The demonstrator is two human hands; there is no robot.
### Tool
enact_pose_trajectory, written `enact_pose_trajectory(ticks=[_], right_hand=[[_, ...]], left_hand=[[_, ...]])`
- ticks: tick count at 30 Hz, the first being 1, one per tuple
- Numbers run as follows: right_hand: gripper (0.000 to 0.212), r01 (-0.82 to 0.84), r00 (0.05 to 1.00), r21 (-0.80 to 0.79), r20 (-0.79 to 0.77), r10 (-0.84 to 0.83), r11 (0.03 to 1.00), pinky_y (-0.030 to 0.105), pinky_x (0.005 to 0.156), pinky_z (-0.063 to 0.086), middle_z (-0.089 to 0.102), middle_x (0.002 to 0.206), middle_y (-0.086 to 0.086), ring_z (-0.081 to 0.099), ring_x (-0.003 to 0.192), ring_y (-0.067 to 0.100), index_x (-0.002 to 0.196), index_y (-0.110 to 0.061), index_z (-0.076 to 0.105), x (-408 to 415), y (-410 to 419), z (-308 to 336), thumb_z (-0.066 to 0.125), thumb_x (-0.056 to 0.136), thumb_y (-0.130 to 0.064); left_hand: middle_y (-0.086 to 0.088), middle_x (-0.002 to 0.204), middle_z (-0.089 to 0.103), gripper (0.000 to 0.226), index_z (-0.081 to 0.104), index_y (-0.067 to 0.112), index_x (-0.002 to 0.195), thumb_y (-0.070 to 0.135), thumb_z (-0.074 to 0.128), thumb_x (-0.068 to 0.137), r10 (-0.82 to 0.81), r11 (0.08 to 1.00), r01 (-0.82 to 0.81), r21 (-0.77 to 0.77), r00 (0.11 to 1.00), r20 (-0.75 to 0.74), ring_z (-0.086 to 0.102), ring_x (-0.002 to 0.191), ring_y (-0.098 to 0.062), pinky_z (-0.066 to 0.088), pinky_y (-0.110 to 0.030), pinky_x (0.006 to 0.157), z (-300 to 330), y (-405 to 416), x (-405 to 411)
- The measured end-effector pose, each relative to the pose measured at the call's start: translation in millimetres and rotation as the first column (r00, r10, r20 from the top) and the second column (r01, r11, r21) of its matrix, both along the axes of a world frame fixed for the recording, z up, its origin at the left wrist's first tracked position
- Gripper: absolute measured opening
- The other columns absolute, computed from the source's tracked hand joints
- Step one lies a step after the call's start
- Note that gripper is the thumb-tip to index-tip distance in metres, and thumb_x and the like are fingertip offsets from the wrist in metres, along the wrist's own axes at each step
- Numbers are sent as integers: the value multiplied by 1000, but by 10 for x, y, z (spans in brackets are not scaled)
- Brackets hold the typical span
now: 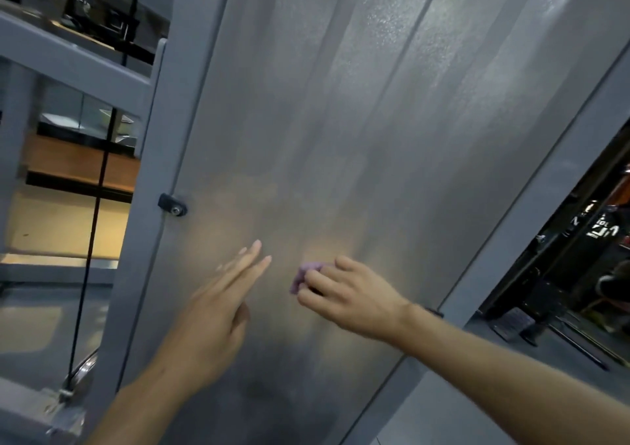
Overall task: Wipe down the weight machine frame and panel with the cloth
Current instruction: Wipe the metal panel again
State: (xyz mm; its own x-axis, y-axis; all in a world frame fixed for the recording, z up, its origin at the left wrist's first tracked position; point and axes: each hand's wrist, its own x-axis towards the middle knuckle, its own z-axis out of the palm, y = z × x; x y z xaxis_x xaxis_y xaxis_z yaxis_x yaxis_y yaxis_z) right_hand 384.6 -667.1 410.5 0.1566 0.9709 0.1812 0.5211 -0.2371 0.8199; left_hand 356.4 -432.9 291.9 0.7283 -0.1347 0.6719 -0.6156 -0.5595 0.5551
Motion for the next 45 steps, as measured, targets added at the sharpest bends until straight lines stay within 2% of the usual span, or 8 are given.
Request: enact_pose_trajectory(ticks=[8,13,16,20,24,32,40,45], right_hand=[[10,-90,937,681,305,-171,727,41,66,44,69,104,12,64,82,37,99,-12,68,124,312,1448,58,102,-15],[25,37,999,165,-20,-35,986,37,68,35,69,107,10,65,85,26,105,-16,71,119,293,-268,47,103,-9],[26,36,996,-48,-78,-39,998,34,67,34,69,104,7,63,76,23,101,-19,71,78,207,-276,46,104,-12],[16,-55,973,293,229,-14,954,38,65,37,71,108,9,66,79,31,104,-20,71,204,388,1063,58,98,-12],[8,-49,952,734,240,-191,677,41,67,40,70,109,10,63,82,36,99,-13,65,121,540,1398,57,100,-16],[26,105,989,-24,-104,-106,994,35,67,32,68,106,8,67,84,24,103,-18,68,142,532,-236,43,103,-12],[14,-21,982,660,155,-108,751,43,67,47,71,106,4,65,83,34,105,-17,63,246,990,1449,53,97,-13],[17,67,996,170,-71,-55,983,38,64,34,66,99,15,64,77,31,99,-12,65,246,1087,-88,50,91,-9]], left_hand=[[23,167,21,88,41,26,156,-19,58,82,25,995,-24,-93,1000,7,19,153,0,17,-11,119,-135,-40,-47],[23,166,23,87,42,25,156,-20,57,83,38,992,-37,-117,999,3,22,153,-1,19,-16,121,-204,13,-48],[25,165,24,83,42,26,155,-18,55,86,54,988,-56,-145,998,-23,22,152,2,17,-12,120,-199,77,-78],[22,165,26,84,42,25,155,-20,53,86,62,986,-66,-154,998,-29,21,153,2,16,-9,119,-173,121,-70],[25,164,25,83,40,29,156,-17,53,88,71,983,-77,-164,996,-46,19,152,4,19,-13,120,-184,141,-77],[24,163,26,83,43,25,155,-19,54,85,98,978,-109,-181,993,-64,21,151,6,16,-10,119,-219,246,-79],[28,163,22,82,37,31,156,-15,51,90,117,966,-141,-217,986,-118,17,151,8,24,-28,123,-175,270,-107],[32,161,19,82,36,32,156,-14,52,90,139,959,-167,-227,981,-133,14,149,13,21,-22,122,-152,368,-117]])
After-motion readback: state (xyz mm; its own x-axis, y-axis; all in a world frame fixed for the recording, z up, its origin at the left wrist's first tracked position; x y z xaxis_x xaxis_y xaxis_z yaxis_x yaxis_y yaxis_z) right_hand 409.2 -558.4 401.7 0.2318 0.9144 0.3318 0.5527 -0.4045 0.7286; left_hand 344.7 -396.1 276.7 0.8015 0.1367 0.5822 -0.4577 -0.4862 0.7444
